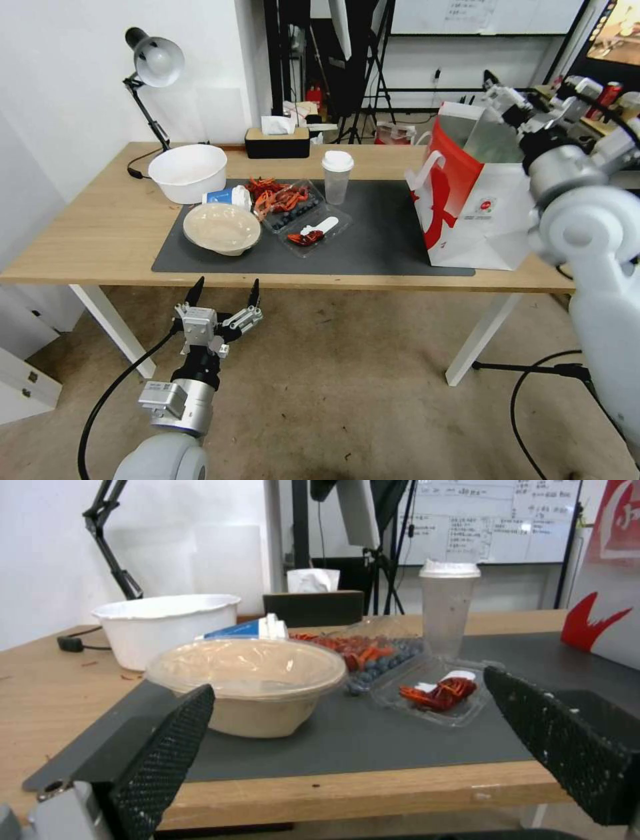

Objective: Pick up the trash from the table and place it into the takeout bag.

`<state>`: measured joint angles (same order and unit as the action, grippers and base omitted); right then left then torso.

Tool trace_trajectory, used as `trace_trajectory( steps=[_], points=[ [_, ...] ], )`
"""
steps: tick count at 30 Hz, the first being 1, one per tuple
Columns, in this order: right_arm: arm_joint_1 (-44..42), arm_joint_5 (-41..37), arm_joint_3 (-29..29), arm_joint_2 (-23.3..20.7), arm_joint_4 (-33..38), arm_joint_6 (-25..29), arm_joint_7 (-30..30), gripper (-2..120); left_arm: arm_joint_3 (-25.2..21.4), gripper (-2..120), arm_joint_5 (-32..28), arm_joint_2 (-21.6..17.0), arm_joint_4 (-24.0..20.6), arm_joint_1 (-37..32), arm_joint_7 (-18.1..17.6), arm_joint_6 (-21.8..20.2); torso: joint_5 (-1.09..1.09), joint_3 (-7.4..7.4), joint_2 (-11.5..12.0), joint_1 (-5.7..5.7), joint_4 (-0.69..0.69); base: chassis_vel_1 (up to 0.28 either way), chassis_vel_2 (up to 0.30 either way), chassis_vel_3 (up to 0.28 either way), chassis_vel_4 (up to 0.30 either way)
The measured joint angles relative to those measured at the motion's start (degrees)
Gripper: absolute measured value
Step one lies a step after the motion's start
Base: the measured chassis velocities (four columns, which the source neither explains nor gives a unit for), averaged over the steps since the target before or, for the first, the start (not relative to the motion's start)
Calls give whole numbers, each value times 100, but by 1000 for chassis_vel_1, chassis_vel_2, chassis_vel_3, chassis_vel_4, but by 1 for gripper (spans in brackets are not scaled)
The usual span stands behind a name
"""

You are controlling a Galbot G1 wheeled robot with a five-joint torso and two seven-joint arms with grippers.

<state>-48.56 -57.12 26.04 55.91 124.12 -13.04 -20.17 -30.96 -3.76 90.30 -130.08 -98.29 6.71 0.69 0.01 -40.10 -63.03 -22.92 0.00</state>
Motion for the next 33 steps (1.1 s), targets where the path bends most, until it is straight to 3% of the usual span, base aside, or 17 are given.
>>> trace_trajectory(
  steps=[7,9,18,24,33],
  points=[
    [-1154,1264,-163,215,525,482,815,100,-2,100,-5,-17,-2,2,-2,14,0,0,1,0,0,0,0,0,0],
    [-1803,1954,-207,324,681,733,984,100,-1,100,-7,-21,-2,-1,-2,26,0,0,1,0,1,0,0,0,0],
    [-3767,3587,-278,893,635,1846,863,100,1,100,-19,-44,1,-15,-4,74,-1,0,1,0,0,0,0,0,0],
    [-4338,4063,-276,1086,366,2322,584,100,11,100,-22,-33,25,-23,-5,113,0,0,0,1,0,0,0,0,0],
    [-4715,4153,-338,1240,-31,2562,384,100,24,99,-19,-21,40,-51,-6,157,-1,0,0,1,0,0,0,0,0]
  ],
)
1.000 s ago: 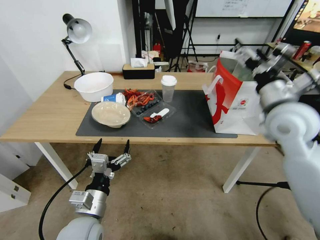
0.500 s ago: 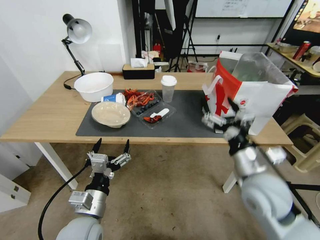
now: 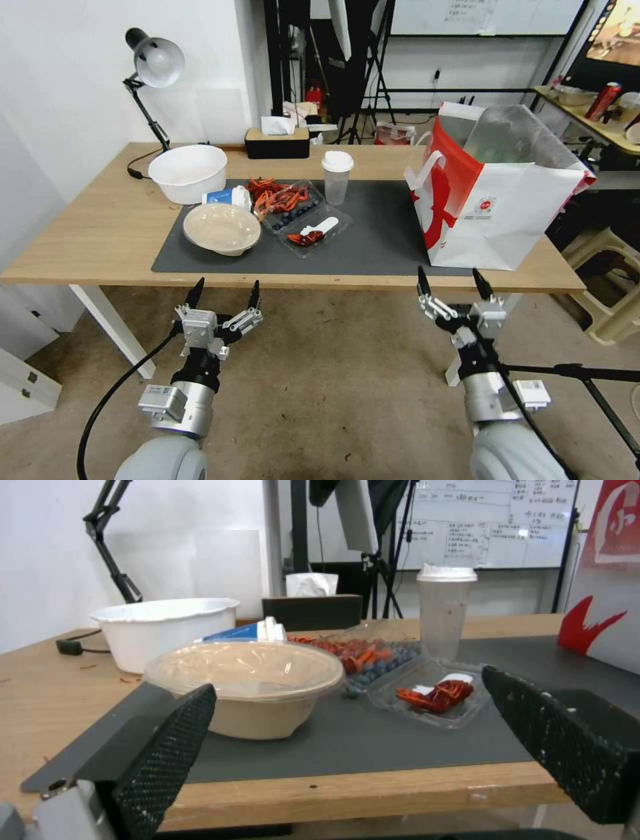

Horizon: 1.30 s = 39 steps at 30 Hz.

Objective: Pick up the trash from the table and place it into the takeout bag.

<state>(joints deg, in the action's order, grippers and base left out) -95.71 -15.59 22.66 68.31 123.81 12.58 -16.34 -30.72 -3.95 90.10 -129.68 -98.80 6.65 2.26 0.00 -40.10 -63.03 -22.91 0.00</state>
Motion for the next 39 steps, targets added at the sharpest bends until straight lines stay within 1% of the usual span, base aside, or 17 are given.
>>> trace_trajectory(
  steps=[5,9,11,12,14,15,18,19,22,23,26,27,30,34,38,39],
  points=[
    [57,-29,-80,64,-150,-4,-67,100,-17,100,1,-2,3,-20,-3,25,0,0,0,0,0,0,0,0,0],
    [252,-137,-109,57,-120,-151,-114,100,-35,100,-3,-16,6,-24,-14,37,0,-1,0,0,0,0,0,0,0],
    [477,-268,-158,28,-42,-341,-193,100,-40,100,-7,-27,7,-22,-16,38,0,-1,0,0,0,0,0,0,0],
    [477,-268,-158,28,-42,-341,-193,100,-40,100,-7,-27,7,-22,-16,38,0,-1,0,0,0,0,0,0,0],
    [760,-484,-217,-15,37,-588,-277,100,-45,100,-10,-27,14,-13,-17,38,0,-1,0,-1,0,0,0,0,0],
    [760,-484,-217,-15,37,-588,-277,100,-45,100,-10,-27,14,-13,-17,38,0,-1,0,-1,0,0,0,0,0],
    [1272,-820,-321,-94,41,-933,-367,100,-47,100,-12,-26,29,-3,-20,38,1,-1,0,-1,0,0,0,0,0],
    [1272,-820,-321,-94,41,-933,-367,100,-47,100,-12,-26,29,-3,-20,38,1,-1,0,-1,0,0,0,0,0],
    [1833,-1298,-443,-188,-55,-1352,-440,100,-52,100,-13,-34,43,4,-20,38,0,-1,0,-1,1,0,0,0,0],
    [1833,-1298,-443,-188,-55,-1352,-440,100,-52,100,-13,-34,43,4,-20,38,0,-1,0,-1,1,0,0,0,0],
    [2530,-1866,-655,-329,-355,-1704,-413,100,-53,100,-14,-35,61,19,-19,33,0,-1,0,-2,1,0,0,0,0],
    [2530,-1866,-655,-329,-355,-1704,-413,100,-53,100,-14,-35,61,19,-19,33,0,-1,0,-2,1,0,0,0,0],
    [3138,-2359,-891,-418,-686,-1880,-334,100,-56,100,-14,-29,90,29,-16,30,0,-2,1,-2,0,0,0,0,0],
    [3471,-2613,-1056,-436,-897,-1966,-307,100,-59,100,-13,-21,112,38,-15,29,0,-1,0,-2,1,0,0,0,0],
    [4159,-2881,-1454,-386,-1502,-2057,-289,100,-70,100,-9,-7,163,69,-11,28,0,-1,1,-1,0,0,0,0,0],
    [4159,-2881,-1454,-386,-1502,-2057,-289,100,-70,100,-9,-7,163,69,-11,28,0,-1,1,-1,0,0,0,0,0]
  ],
)
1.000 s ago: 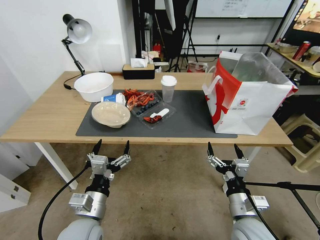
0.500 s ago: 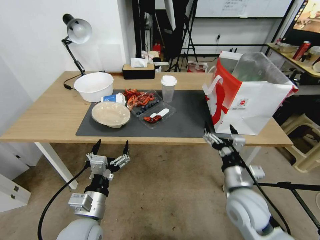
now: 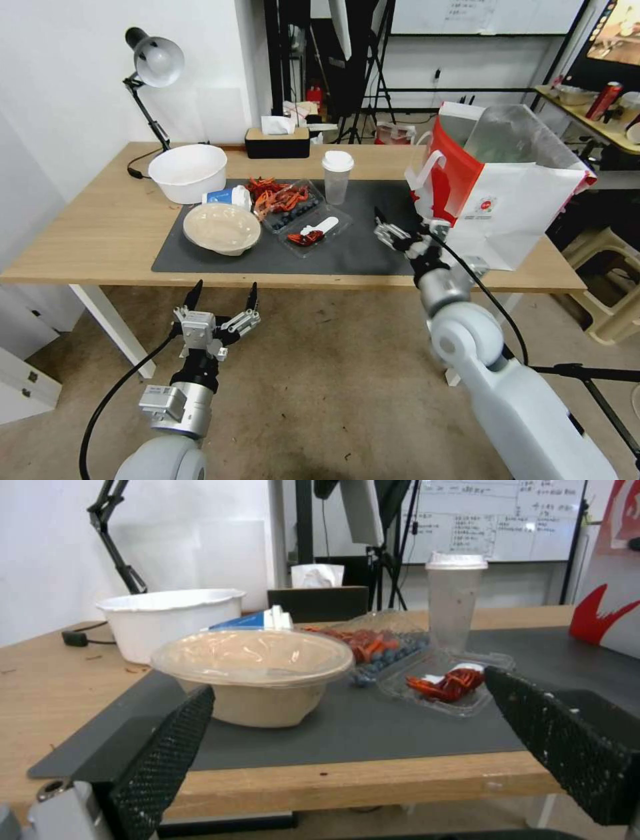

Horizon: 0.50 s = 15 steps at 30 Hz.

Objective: Pick up the trash from the table and place it into the takeout bag.

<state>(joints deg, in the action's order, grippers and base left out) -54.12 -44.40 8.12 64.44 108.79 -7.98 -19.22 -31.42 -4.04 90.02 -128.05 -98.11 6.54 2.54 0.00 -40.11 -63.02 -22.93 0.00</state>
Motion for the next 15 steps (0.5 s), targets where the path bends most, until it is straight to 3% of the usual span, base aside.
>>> trace_trajectory(
  steps=[15],
  points=[
    [1954,-174,-1119,358,-1955,-95,41,100,-57,100,-2,4,70,15,-3,9,1,0,0,0,0,0,0,0,0]
  ],
)
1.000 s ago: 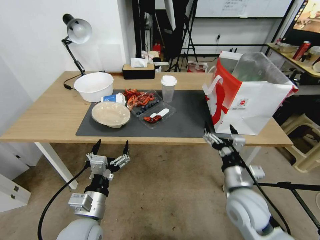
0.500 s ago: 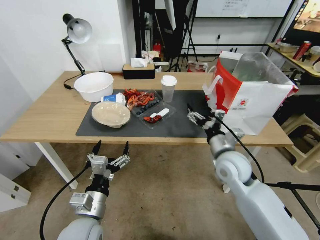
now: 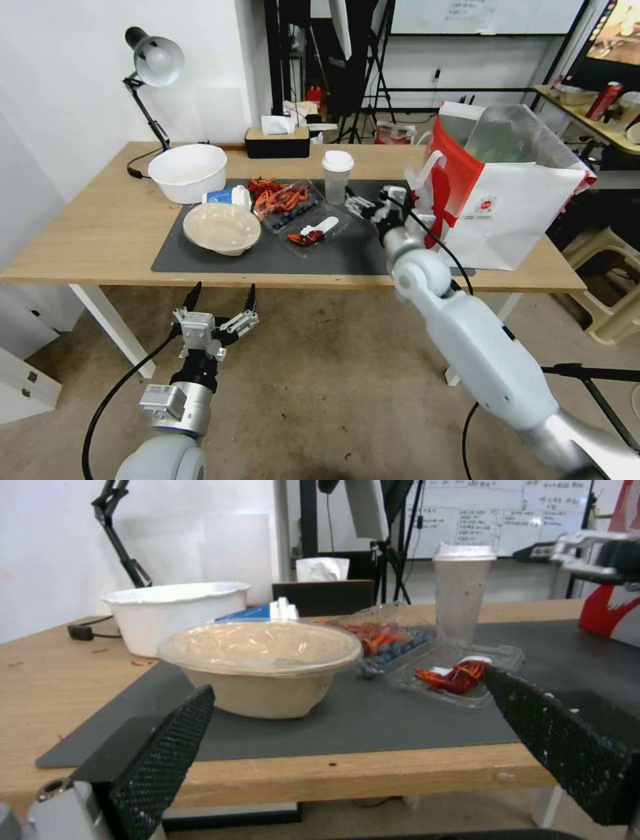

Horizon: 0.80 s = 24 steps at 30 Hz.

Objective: Pick up the trash from the table and place it into the takeout bag.

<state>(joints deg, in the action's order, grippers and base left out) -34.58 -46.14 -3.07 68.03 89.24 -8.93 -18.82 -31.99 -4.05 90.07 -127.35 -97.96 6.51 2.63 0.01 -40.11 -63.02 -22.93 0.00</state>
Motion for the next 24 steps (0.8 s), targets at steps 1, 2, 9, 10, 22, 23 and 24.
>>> trace_trajectory(
  steps=[1,2,9,10,22,23,24],
  points=[
    [0,0,0,0,0,0,0,100,0,100,0,0,0,0,0,0,0,0,0,0,0,0,0,0,0],
    [135,74,-156,23,-177,-23,-16,100,-2,100,-2,-2,7,1,-2,3,0,0,0,0,0,0,0,0,0],
    [704,192,-635,254,-989,-49,-44,100,2,100,-8,-2,42,18,-7,16,-1,0,0,1,0,0,0,0,0],
    [804,192,-692,298,-1124,-36,-16,100,1,100,-14,-8,48,20,-9,19,-1,0,0,1,0,0,0,0,0],
    [1572,317,-1040,820,-2155,140,191,100,-49,100,-95,-49,150,59,-31,80,0,0,-1,1,1,0,0,0,0],
    [1609,341,-1059,863,-2220,142,178,100,-50,100,-96,-48,157,63,-32,83,-1,0,-1,1,1,0,0,0,0],
    [1670,404,-1077,930,-2339,145,149,100,-50,100,-96,-46,171,73,-33,91,-1,1,-1,1,1,0,0,0,0]
  ],
)
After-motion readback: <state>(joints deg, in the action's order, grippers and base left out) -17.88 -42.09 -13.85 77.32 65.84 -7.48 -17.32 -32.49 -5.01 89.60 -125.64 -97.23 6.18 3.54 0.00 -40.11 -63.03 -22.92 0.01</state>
